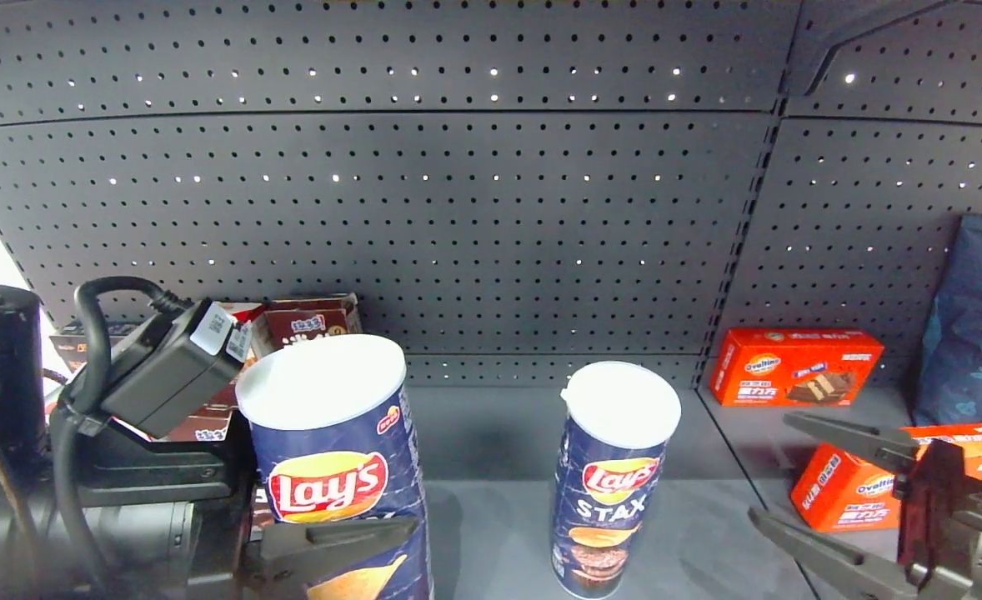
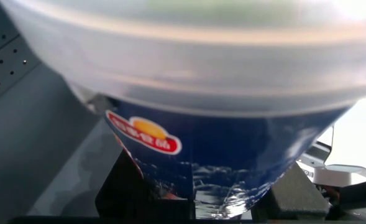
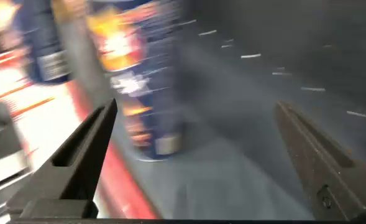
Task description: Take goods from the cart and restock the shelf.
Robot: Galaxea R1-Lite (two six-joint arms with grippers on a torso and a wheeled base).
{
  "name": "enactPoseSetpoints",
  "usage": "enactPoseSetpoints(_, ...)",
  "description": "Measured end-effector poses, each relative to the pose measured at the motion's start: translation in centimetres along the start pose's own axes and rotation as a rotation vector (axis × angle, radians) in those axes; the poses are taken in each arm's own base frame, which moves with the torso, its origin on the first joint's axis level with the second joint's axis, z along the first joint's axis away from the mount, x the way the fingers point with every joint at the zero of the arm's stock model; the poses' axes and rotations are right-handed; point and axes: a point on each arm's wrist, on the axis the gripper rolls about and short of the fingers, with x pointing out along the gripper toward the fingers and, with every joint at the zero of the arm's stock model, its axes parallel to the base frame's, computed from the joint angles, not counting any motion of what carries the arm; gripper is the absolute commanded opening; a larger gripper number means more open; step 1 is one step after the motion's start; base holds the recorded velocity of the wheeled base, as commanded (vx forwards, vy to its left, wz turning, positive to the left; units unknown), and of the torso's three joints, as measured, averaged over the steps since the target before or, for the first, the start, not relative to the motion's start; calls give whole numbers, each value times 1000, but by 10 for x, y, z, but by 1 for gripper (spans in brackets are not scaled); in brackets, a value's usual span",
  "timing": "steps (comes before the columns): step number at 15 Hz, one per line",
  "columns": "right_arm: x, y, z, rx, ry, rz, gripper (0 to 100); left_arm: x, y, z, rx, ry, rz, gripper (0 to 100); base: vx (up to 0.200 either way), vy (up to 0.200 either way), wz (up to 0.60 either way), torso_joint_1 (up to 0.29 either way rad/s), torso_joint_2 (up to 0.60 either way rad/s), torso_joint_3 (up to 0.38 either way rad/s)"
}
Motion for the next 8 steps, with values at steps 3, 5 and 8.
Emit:
enactPoseSetpoints(3, -30, -7, 1, -22, -44, -176, 100, -1, 2, -1, -3, 1, 14, 0, 0, 0, 0, 0, 0, 0)
enactPoseSetpoints(5, -49, -6, -4, -26, -60, -266, 100, -2, 4, -1, -8, 2, 26, 0, 0, 0, 0, 0, 0, 0)
enactPoseSetpoints(8, -71, 4, -15, -11, -41, -338, 100, -4, 6, 0, -11, -3, 45, 0, 0, 0, 0, 0, 0, 0)
